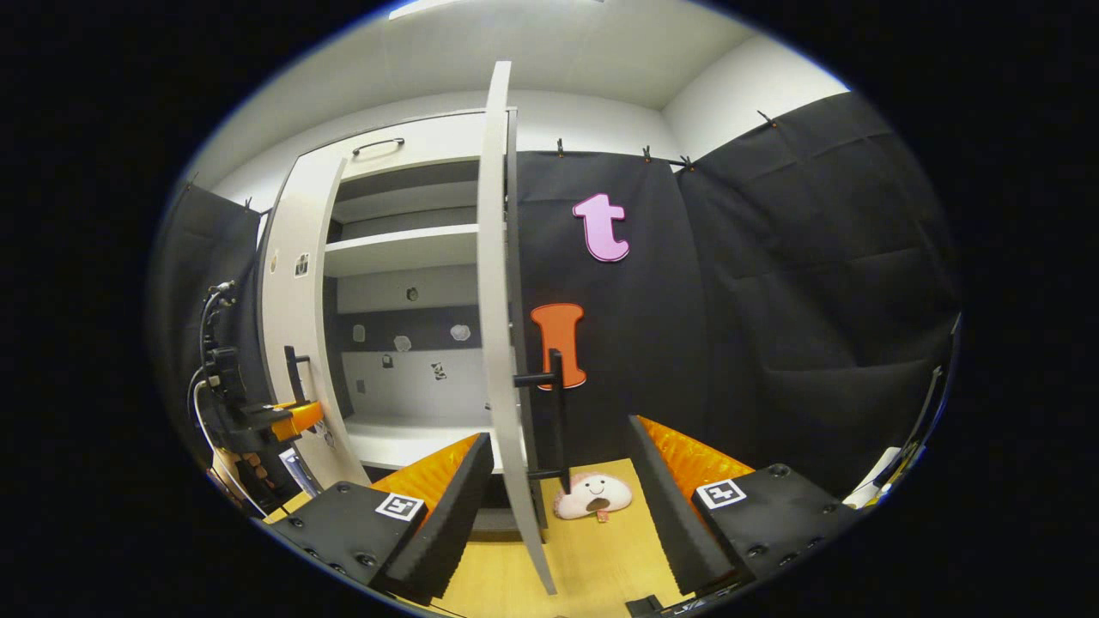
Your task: Open the right door of the double-door shoe cabinet with the right hand, and open the left door with the left hand.
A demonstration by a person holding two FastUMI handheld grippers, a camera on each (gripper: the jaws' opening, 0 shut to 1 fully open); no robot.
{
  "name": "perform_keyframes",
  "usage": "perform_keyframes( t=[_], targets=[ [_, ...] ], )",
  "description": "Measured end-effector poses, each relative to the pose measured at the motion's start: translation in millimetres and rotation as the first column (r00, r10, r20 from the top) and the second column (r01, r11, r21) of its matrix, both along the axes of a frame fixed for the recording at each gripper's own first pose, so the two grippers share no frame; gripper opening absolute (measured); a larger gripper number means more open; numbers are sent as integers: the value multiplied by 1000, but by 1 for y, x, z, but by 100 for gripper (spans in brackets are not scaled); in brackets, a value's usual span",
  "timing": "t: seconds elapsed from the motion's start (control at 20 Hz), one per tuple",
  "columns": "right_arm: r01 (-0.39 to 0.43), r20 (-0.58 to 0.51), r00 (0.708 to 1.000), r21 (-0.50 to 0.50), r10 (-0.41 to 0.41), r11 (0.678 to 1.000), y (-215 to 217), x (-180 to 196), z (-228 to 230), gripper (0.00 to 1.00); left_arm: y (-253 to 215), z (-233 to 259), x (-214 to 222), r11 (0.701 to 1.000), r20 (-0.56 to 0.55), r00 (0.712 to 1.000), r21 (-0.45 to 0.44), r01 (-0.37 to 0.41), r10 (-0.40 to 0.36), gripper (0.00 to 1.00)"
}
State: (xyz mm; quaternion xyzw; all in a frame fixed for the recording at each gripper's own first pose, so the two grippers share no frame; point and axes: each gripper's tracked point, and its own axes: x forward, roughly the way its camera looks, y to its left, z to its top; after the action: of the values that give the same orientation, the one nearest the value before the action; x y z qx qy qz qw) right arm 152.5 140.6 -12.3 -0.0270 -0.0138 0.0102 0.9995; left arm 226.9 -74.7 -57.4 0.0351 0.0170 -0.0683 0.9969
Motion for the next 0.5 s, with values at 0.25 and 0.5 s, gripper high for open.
perform_keyframes(
  t=[0.25, 0.5],
  targets=[
    [-2, 4, 1000, 5, 2, 1000, 28, -3, -2, 99, 6, -1, -6, 999, 4, 1000, -23, 28, -27, 14],
    [-2, 1, 1000, -5, 2, 1000, 52, -7, -5, 99, 11, -1, -12, 998, 11, 999, -46, 52, -52, 14]
  ],
)
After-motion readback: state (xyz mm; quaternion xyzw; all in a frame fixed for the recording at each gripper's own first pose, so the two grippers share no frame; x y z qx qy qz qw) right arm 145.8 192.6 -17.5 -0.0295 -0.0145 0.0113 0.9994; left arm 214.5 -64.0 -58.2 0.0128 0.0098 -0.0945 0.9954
